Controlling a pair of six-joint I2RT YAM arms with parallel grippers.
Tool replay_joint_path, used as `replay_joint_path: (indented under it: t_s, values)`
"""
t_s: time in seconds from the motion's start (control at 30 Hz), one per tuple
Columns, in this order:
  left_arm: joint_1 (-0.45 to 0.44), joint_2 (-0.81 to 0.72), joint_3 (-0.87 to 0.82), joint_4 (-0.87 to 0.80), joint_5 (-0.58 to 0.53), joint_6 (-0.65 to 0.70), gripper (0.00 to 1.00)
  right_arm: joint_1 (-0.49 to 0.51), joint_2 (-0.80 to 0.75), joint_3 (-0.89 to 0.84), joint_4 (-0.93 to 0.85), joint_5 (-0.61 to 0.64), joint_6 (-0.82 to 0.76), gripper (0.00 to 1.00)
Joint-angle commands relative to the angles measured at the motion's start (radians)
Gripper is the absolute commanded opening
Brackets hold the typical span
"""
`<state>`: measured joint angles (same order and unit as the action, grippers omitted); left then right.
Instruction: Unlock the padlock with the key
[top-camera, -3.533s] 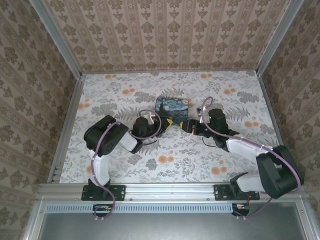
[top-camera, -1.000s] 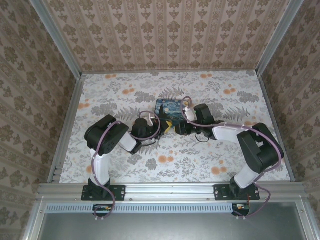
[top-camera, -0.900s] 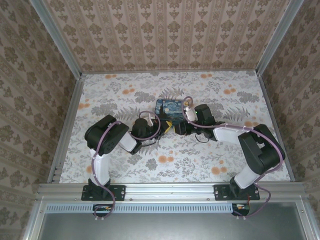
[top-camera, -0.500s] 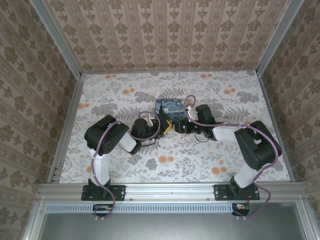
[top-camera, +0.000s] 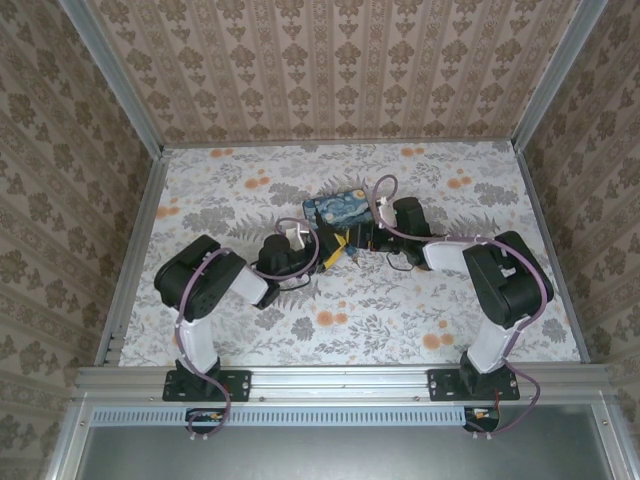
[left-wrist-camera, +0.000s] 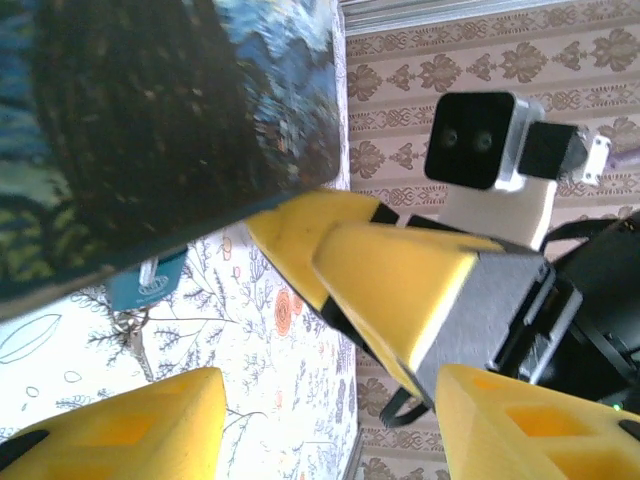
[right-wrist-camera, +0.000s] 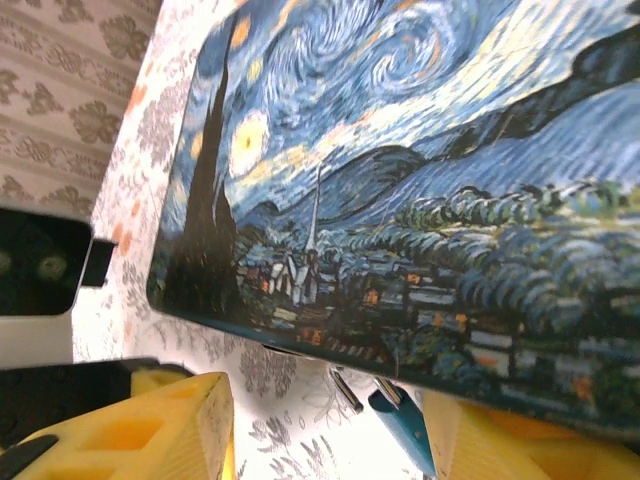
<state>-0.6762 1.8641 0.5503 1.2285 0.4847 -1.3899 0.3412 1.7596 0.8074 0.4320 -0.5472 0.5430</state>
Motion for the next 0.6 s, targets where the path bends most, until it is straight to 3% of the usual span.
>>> replay_joint_path:
  t_s: [0.0,0.33,0.57]
  values:
    - [0.011,-0.08,0.024,-0.107,0.018,0.081,0.59,-0.018,0.015,0.008,0.056,-0.023,0.031,0.54]
    - [0.071,-0.287,0.172,-0.639,-0.012,0.353,0.7,-0.018,-0.091,-0.158,0.074,0.007,-0.015,0.53]
    - [0.101,-0.373,0.303,-1.037,-0.156,0.572,0.74,-0.018,-0.042,-0.128,0.016,0.039,-0.094,0.52]
